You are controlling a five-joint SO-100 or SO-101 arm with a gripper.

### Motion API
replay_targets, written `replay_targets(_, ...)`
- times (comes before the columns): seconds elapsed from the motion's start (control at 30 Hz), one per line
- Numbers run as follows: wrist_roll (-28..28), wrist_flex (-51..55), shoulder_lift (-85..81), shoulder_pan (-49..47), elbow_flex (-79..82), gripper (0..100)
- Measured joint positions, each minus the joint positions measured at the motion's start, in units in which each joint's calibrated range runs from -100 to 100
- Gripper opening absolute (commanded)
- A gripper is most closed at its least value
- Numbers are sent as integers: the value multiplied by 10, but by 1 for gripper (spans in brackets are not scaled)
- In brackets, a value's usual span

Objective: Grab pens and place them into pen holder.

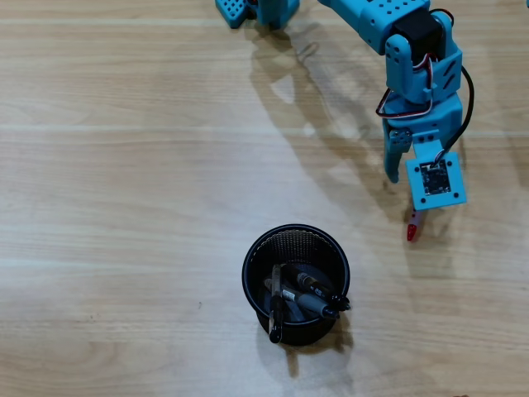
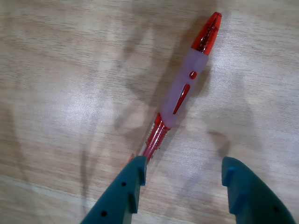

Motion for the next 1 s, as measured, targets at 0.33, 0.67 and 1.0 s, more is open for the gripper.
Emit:
replay_targets(0.33,-1,0,0,0,0,19)
replay_targets(0.67,-21,-27,0,-25,0,19)
replay_targets(1.0,-33,-48,0,-47,0,19)
